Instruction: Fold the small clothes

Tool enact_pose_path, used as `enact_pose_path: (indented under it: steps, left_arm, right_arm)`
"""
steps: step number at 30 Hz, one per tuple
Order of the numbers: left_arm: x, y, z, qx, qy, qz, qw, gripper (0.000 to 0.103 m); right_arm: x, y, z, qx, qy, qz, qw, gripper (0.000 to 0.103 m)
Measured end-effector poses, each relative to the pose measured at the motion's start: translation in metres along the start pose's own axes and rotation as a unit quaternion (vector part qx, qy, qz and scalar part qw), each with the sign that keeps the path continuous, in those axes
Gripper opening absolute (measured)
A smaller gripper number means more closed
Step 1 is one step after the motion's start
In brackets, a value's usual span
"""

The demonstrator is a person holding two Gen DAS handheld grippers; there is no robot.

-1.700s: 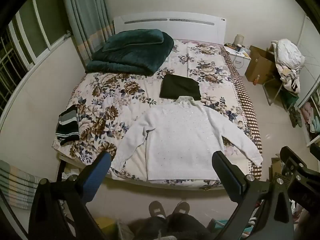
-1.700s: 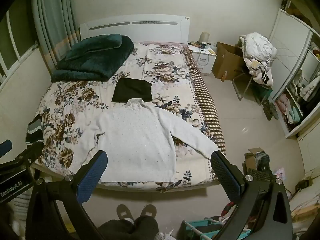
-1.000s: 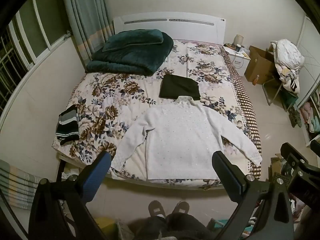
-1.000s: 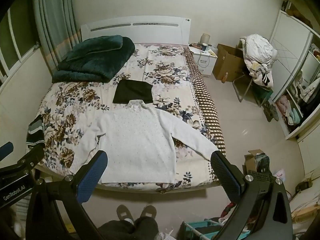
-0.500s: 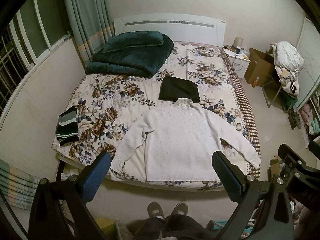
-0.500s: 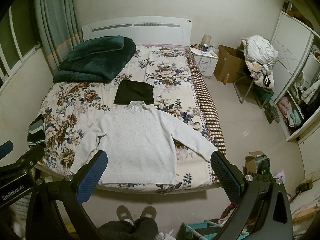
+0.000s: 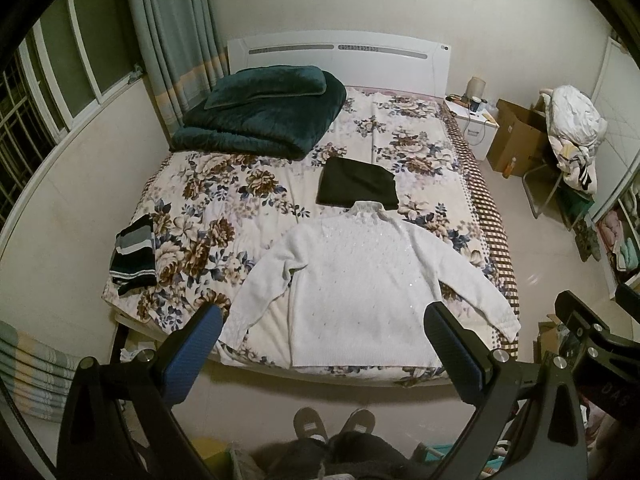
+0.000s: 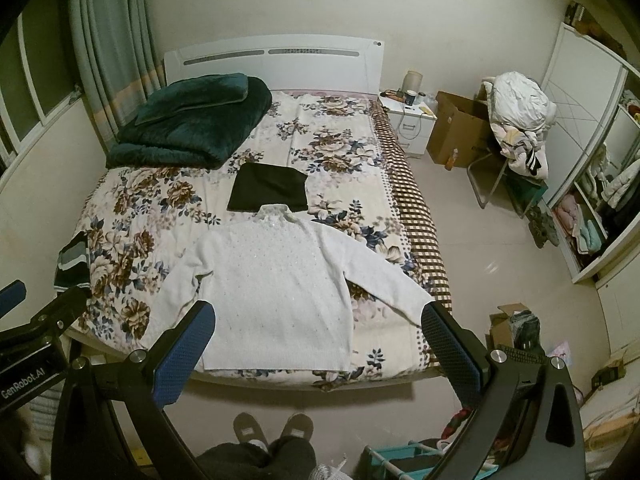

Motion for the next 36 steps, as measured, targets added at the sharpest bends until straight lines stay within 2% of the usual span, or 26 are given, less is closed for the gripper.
enact_pose_path:
  steps: [31, 32, 36]
  left_arm:
    - [0.000, -0.001, 0.001, -0.003, -0.001, -0.005, 1.0000, 0.103]
    - [0.018, -0.003, -0.004, -0.003, -0.001, -0.005, 1.0000, 0.103]
    - [0.023, -0.002, -0.005, -0.003, 0.000, -0.005, 1.0000, 0.103]
  right_arm:
    - [0.007, -0.001, 0.006, 0.000, 0.000, -0.003, 1.000, 0.103]
    - [0.007, -0.001, 0.006, 0.001, 0.000, -0.003, 1.000, 0.103]
    - [0.007, -0.001, 0.007, 0.001, 0.000, -0.003, 1.000, 0.103]
Point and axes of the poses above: each gripper's, at about its wrist camera, not at the fingertips, and y roughly the way its jaws point, z to its left, x to its top, the point moved 6 cm from there along y, roughly the way its jaws point, and after that the axes turned 6 degrees about -x, right-handed, at the moved point
